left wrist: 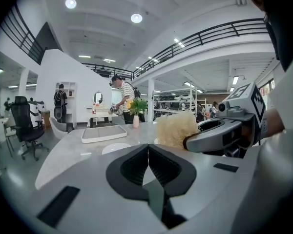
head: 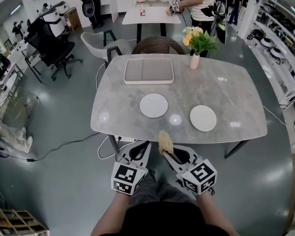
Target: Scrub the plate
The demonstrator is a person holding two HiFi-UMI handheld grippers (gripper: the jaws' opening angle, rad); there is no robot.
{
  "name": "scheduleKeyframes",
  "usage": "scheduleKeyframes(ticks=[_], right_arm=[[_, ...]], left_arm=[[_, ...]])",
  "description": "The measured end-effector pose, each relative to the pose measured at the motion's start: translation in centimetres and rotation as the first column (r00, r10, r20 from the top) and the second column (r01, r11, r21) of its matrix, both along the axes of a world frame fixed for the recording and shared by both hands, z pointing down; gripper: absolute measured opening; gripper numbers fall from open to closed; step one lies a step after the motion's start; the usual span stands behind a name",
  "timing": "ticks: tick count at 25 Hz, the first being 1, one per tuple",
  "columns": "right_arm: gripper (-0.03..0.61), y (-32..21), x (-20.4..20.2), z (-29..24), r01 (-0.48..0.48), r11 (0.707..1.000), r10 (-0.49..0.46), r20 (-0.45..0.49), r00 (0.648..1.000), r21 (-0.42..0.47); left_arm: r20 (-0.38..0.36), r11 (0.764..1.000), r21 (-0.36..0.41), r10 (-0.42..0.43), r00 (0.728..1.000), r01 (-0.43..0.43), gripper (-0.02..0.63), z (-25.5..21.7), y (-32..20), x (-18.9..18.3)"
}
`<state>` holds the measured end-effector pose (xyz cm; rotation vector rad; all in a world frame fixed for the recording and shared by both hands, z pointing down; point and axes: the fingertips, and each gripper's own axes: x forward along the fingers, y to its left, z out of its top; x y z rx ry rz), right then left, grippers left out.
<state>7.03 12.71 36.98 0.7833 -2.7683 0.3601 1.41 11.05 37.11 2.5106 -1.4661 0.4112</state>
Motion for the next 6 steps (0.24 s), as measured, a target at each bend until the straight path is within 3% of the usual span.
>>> scheduleKeyframes(ticks=[6], right_arm=[[0.069,0.08,-0.64,0.61,0.015,1.000,-0.015,-0.002,1.000,-0.014]], left_arm=[[-0.003,1.000,-0.014,-0.011,1.000,0.011,0.015,0.50,-0.01,-0.66]])
